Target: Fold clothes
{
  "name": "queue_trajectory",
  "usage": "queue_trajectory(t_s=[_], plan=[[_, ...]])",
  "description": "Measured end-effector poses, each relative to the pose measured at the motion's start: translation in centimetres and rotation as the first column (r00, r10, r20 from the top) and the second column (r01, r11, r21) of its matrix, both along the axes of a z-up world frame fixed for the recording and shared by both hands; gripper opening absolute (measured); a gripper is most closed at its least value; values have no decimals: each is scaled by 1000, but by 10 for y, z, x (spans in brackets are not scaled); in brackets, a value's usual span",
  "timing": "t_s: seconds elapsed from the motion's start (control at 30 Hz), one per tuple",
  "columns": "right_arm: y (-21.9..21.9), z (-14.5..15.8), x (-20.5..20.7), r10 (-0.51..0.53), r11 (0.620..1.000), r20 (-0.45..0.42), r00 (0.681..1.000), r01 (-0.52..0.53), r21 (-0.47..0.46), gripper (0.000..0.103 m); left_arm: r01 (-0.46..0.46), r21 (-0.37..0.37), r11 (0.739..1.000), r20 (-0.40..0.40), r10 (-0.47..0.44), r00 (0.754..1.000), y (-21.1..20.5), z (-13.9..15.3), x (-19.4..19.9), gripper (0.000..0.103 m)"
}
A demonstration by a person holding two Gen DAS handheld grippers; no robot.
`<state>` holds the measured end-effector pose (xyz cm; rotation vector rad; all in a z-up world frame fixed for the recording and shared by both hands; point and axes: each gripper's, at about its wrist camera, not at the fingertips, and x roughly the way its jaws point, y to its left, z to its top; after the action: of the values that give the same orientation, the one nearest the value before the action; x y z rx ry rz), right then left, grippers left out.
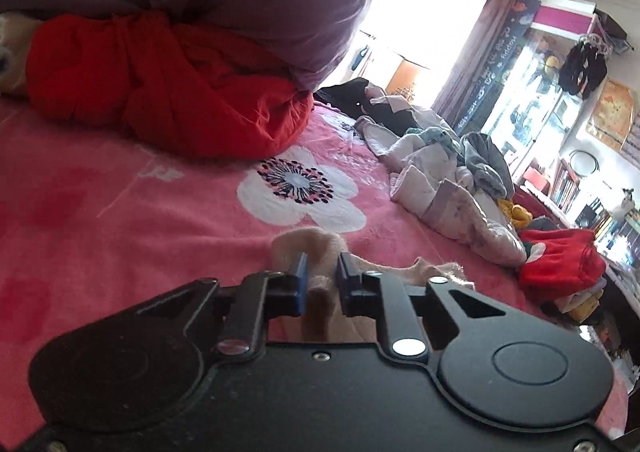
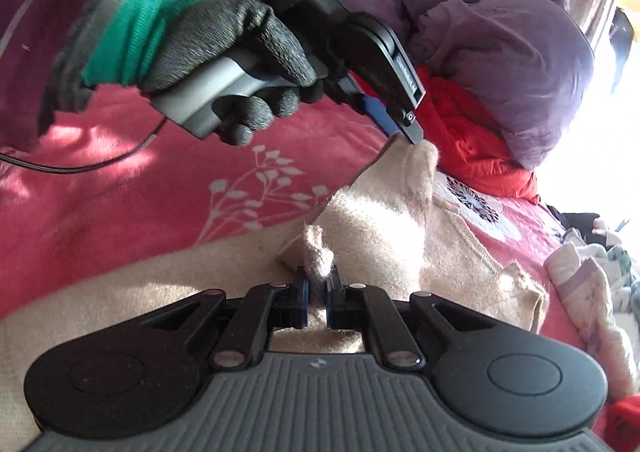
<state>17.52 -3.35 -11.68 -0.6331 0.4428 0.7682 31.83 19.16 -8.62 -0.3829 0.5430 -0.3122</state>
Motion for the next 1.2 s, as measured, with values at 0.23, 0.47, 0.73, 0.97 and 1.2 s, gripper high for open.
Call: queue_trajectory(t_s=[0.23,0.47,0.73,0.97,1.2], plan=[[-5,-2,3,-36,997,-22,999,38,73,10,81,20,996,-69,-80,994,-13,-25,42,6],[9,-12,2,-17,1000,-22,1000,17,21,10,127,142,982,-62,-119,991,-34,-29,54,6],[13,0,-15,3,1000,-30,1000,-3,0,35,80,68,994,-4,-80,997,-14,-18,43,7],[-21,32,-24,-40,989,-87,995,52,138,28,108,24,994,-2,-108,994,8,6,20,7],[-17,22,26,-164,969,-83,983,177,171,18,209,46,977,0,-209,978,-14,-2,19,8]])
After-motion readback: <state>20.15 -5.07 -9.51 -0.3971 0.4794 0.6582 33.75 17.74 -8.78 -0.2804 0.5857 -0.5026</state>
